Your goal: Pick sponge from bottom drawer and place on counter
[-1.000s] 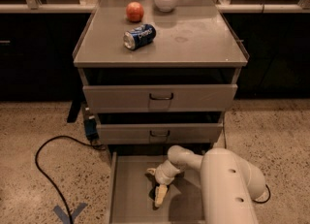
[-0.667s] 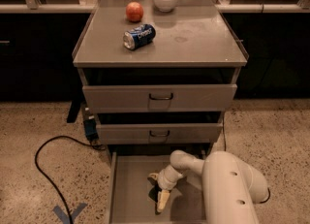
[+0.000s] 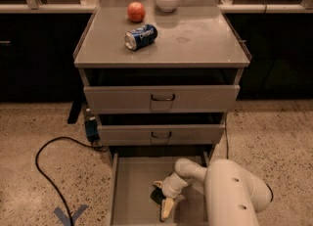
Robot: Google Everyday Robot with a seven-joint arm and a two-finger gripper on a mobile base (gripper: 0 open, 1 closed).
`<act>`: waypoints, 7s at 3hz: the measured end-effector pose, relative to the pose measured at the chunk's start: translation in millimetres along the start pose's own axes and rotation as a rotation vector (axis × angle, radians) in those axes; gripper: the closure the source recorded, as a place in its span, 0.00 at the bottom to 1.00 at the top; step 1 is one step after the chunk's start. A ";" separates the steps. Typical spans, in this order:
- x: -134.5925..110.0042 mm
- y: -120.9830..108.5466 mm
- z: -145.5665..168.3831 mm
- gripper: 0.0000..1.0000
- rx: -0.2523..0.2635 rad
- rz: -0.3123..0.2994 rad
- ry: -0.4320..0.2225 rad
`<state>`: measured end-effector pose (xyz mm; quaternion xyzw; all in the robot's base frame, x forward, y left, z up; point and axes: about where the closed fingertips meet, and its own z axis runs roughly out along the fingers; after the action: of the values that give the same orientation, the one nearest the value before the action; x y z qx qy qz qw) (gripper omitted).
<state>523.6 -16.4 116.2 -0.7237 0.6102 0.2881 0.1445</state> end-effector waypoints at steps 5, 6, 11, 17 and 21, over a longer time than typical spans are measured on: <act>-6.0 -28.2 17.3 0.42 -0.048 -0.013 0.021; -6.0 -28.1 17.3 0.66 -0.048 -0.013 0.021; -130.8 8.6 -205.1 1.00 0.216 -0.152 0.005; -379.5 54.9 -568.2 1.00 0.345 -0.403 0.028; -415.8 -2.7 -657.1 1.00 0.476 -0.494 0.064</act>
Offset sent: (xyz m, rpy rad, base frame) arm 0.0392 0.0253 -0.0119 -0.0318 0.0058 0.0692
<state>647.2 -51.6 883.1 -0.8042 0.4711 0.0709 0.3554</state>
